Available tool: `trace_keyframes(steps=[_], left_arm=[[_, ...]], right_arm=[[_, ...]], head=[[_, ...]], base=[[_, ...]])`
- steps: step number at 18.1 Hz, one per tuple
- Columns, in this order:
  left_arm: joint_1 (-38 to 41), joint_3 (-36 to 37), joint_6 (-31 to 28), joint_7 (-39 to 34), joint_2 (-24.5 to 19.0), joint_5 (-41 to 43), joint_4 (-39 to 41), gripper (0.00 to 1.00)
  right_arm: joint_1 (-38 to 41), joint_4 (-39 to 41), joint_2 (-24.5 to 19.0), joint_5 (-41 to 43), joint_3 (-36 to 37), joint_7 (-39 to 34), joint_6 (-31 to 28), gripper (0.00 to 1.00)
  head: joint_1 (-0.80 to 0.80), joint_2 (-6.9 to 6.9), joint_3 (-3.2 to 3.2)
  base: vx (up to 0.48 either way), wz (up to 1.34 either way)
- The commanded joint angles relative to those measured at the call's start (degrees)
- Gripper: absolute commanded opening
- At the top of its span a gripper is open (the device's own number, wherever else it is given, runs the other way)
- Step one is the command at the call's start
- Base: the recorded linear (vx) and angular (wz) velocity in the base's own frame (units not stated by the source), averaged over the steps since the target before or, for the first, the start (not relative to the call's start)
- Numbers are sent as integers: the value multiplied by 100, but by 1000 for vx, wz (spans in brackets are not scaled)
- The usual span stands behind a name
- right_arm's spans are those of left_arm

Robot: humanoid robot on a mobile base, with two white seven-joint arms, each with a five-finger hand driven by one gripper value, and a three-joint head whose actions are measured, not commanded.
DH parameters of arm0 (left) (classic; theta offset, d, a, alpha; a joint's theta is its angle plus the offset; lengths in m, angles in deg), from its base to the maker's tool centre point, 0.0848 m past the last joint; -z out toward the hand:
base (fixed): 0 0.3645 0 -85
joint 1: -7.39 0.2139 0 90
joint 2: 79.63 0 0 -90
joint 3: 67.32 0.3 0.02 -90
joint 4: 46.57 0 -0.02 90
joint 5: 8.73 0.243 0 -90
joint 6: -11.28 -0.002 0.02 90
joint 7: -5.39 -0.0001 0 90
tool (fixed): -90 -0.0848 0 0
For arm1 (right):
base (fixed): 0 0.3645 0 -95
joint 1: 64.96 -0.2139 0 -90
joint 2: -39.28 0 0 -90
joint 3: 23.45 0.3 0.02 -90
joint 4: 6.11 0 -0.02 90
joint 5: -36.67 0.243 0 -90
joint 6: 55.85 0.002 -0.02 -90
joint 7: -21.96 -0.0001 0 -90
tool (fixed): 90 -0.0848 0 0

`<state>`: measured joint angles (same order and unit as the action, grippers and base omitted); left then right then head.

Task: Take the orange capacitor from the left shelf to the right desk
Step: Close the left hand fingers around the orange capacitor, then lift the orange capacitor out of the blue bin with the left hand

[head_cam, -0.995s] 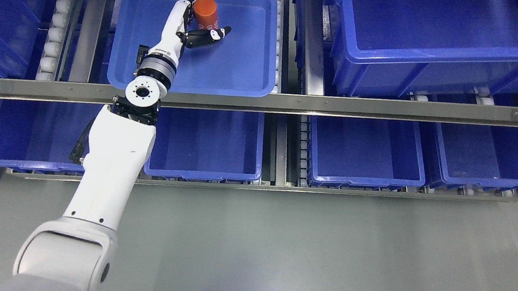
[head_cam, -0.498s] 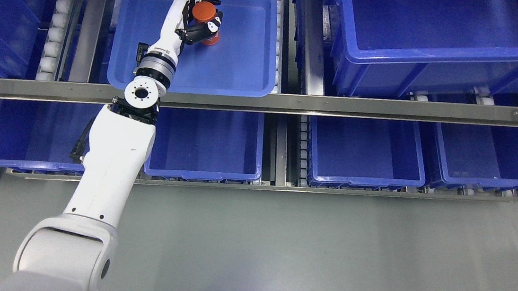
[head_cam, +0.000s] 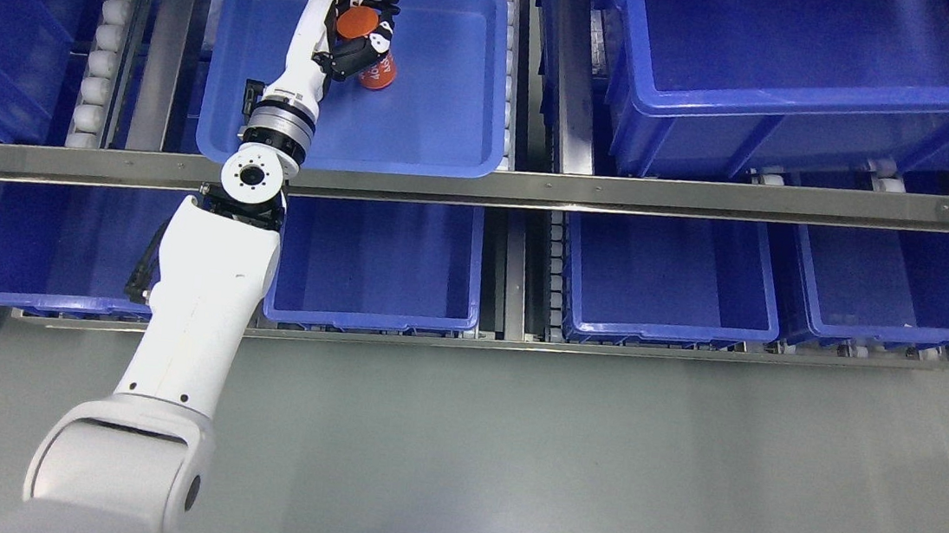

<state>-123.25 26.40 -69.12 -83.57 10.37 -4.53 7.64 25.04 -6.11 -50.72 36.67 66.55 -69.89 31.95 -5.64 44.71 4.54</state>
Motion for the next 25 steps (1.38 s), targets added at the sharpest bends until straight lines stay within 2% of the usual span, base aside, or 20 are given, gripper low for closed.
trace_keyframes(steps=[1, 6, 14, 19, 25], left_arm=[[-49, -99, -36, 71, -100, -533, 1009, 0], [30, 41, -230, 264, -100, -596, 2074, 0], [891, -81, -195, 362, -100, -587, 3358, 1], [1190, -196, -142, 388, -100, -596, 3798, 1], [1190, -310, 33, 388, -100, -596, 4036, 1]], right_arm=[[70, 193, 100, -35, 61, 1, 9, 100], [70, 193, 100, -26, 61, 1, 0, 100], [70, 193, 100, -26, 61, 1, 1, 100], [70, 193, 100, -35, 61, 1, 0, 100], [70, 193, 100, -35, 61, 1, 1, 100]], head=[[0, 0, 0], [0, 0, 0], [0, 0, 0], [0, 0, 0], [0, 0, 0]], base=[[0, 0], [0, 0], [0, 0], [1, -15], [-20, -84]])
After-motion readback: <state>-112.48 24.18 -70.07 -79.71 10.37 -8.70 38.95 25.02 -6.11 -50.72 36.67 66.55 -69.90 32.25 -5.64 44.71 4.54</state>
